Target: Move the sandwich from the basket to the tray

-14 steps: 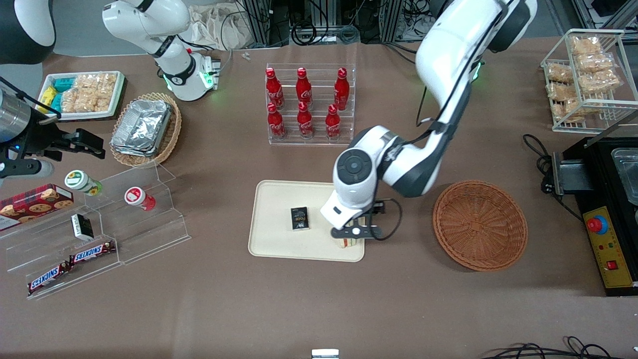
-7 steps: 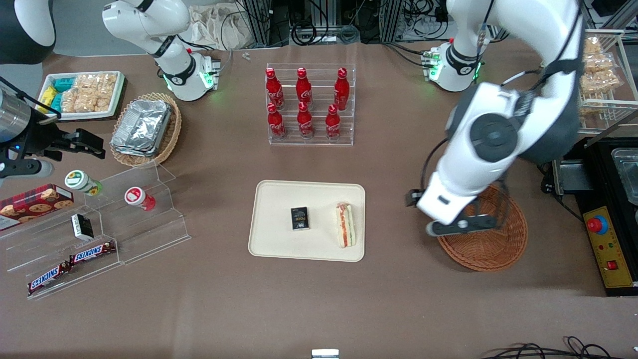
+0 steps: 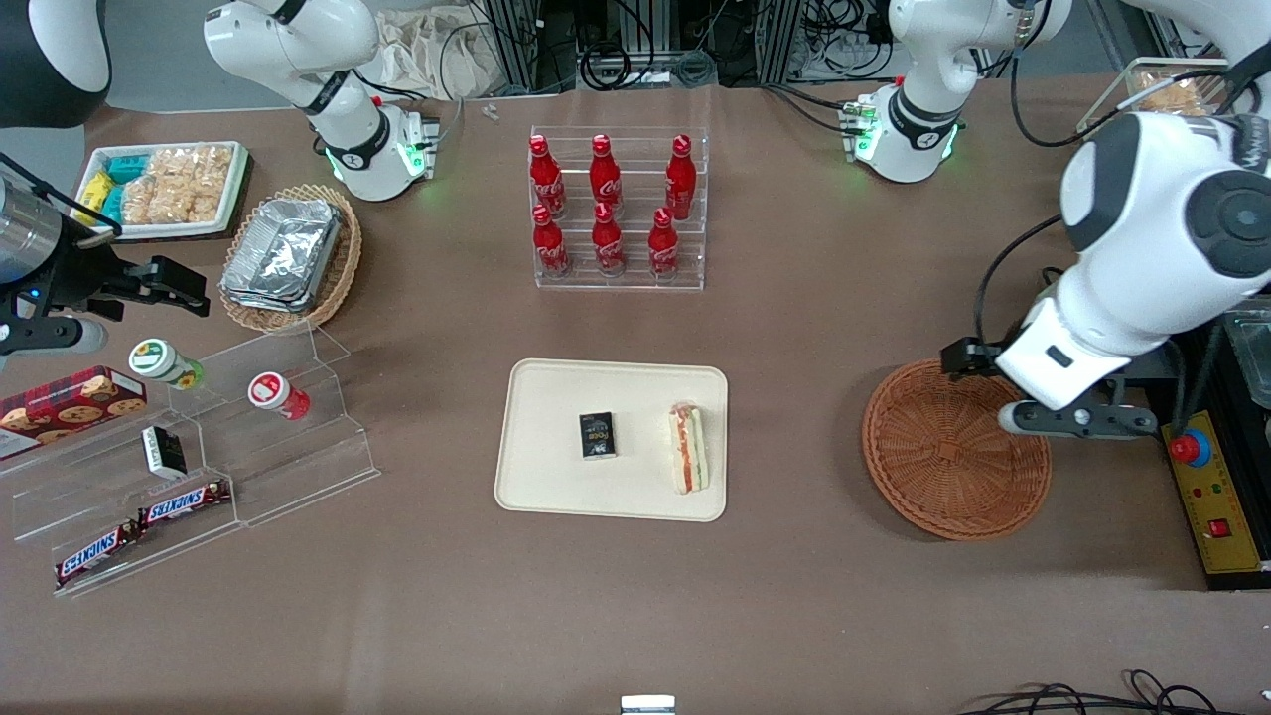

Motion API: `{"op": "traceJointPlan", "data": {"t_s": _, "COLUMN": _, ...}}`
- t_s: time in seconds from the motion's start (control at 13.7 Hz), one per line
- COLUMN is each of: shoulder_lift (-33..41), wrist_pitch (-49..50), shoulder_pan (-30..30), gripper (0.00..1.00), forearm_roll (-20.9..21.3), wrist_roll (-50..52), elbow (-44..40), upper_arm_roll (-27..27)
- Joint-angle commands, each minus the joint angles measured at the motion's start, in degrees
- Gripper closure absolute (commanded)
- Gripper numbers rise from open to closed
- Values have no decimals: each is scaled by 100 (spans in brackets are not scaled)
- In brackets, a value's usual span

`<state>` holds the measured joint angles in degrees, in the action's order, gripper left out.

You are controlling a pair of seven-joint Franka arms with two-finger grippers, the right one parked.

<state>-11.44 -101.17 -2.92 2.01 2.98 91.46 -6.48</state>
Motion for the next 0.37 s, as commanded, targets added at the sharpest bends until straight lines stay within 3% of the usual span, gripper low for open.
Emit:
{"op": "traceJointPlan", "data": {"t_s": 0.0, "shoulder_lift": 116, "wrist_pitch": 141, "shoulder_pan": 160, "gripper": 0, "forearm_roll": -43, "wrist_roll": -290, "elbow": -4, "upper_arm_roll": -55}}
{"op": "traceJointPlan", "data": {"t_s": 0.29, "shoulder_lift": -165, "wrist_pitch": 432, "shoulder_pan": 152, "gripper": 0, "forearm_roll": -8, "wrist_roll": -343, "elbow": -646, "upper_arm_roll": -72}}
